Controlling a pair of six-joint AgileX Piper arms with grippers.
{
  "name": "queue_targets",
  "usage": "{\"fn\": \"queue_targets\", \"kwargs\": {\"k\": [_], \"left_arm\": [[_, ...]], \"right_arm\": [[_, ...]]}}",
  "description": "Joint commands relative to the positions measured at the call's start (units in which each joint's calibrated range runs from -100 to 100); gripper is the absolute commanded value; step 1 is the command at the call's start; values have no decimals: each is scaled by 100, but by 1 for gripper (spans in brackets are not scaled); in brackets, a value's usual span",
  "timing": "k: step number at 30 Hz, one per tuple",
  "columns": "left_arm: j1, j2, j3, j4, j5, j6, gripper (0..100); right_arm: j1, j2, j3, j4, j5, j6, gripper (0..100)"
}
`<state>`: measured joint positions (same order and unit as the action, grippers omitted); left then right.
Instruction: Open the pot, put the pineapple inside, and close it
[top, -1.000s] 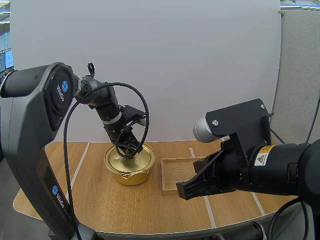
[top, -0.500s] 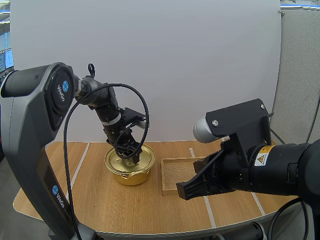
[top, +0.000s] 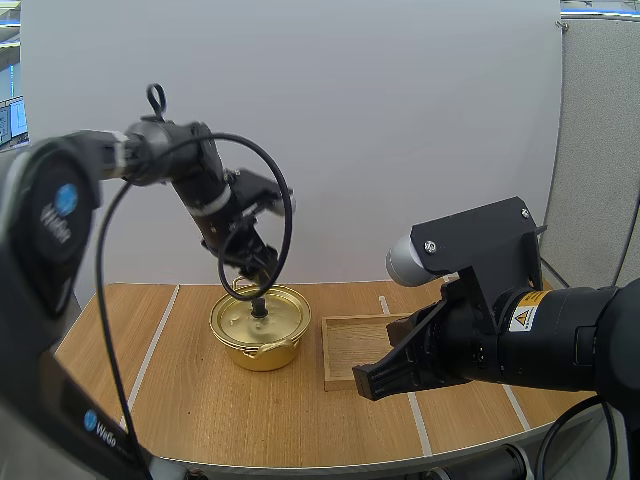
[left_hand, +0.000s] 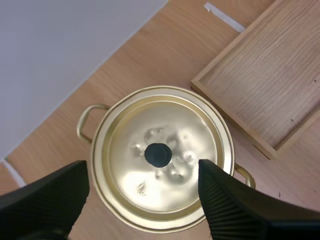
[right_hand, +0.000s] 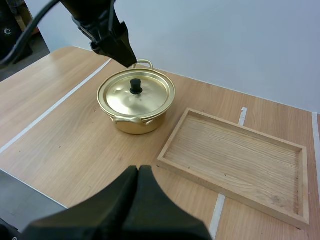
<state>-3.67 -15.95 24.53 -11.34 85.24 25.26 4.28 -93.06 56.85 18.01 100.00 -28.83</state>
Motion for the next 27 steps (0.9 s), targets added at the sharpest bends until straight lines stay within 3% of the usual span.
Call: {"fn": "queue_targets", "kwargs": {"k": [1, 15, 27], "left_arm": [[-17, -608, -40, 91, 284, -125, 100], [-17, -3216, -40, 152, 1401, -469, 100], [-17, -4349, 5, 152, 1476, -861, 100]], "right_arm": [[-24, -51, 17, 15, 0, -58, 0], [-24, -51, 17, 15, 0, -58, 0], [-24, -51, 17, 15, 0, -58, 0]]}}
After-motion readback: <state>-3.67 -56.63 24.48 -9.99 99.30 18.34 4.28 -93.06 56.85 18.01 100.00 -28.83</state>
